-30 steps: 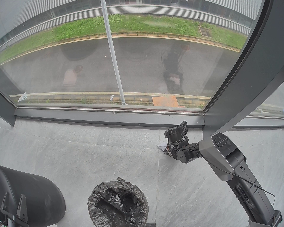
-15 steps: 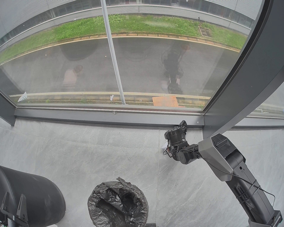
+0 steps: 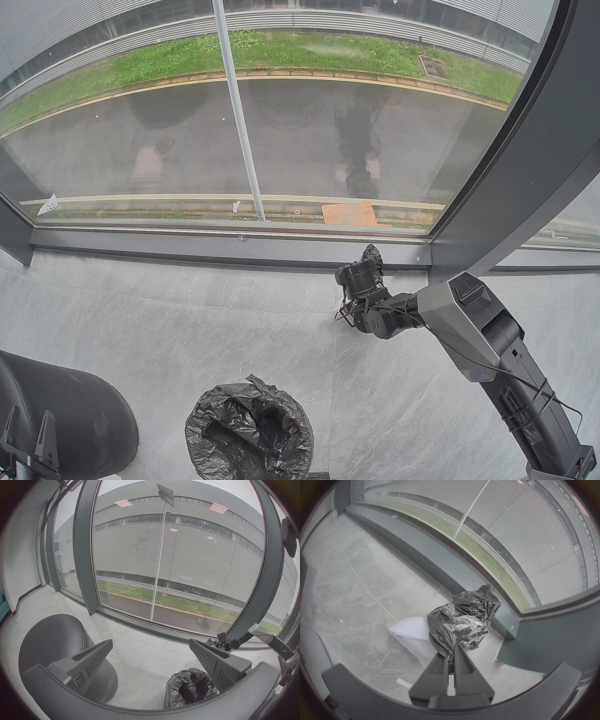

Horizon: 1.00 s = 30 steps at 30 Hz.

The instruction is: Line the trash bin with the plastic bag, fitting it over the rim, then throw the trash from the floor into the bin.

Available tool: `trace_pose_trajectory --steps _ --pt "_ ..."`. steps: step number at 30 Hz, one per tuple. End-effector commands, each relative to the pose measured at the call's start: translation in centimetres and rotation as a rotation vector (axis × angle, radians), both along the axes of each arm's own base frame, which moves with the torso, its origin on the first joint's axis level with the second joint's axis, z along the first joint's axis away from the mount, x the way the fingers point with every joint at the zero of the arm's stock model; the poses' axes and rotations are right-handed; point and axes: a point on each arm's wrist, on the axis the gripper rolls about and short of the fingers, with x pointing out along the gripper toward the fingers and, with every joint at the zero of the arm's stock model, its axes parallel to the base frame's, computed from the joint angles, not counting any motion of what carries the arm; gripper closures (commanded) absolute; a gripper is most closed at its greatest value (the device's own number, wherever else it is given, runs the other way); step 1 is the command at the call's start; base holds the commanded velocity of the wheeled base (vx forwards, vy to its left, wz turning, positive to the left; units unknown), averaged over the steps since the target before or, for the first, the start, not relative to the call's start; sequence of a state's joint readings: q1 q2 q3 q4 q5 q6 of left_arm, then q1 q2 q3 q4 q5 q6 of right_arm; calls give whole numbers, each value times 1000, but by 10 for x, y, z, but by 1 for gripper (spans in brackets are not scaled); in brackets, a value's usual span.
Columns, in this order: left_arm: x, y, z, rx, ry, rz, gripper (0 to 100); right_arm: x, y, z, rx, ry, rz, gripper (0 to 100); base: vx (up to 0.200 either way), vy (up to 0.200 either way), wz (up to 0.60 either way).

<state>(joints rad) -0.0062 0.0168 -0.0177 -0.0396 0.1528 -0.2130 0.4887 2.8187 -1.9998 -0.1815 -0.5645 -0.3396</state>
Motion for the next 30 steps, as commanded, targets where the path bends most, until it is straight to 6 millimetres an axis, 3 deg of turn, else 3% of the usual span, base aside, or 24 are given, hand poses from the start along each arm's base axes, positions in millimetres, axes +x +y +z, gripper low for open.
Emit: trace_pose_trajectory --steps 1,6,13,21,30 --pt "0 0 -4 0 -4 1 0 -31 42 82 14 -65 84 100 0 0 0" --pt "0 0 -3 0 -6 1 0 -75 83 133 9 -105 158 100 -120 0 0" --pt "0 0 -4 0 -4 1 0 -107 112 158 20 -159 198 100 -200 0 0" --pt "0 0 -4 0 -4 1 0 -135 131 180 32 -194 248 100 -200 0 0" --pt "0 0 -4 0 -4 1 0 -185 159 203 31 -206 336 100 0 0 0"
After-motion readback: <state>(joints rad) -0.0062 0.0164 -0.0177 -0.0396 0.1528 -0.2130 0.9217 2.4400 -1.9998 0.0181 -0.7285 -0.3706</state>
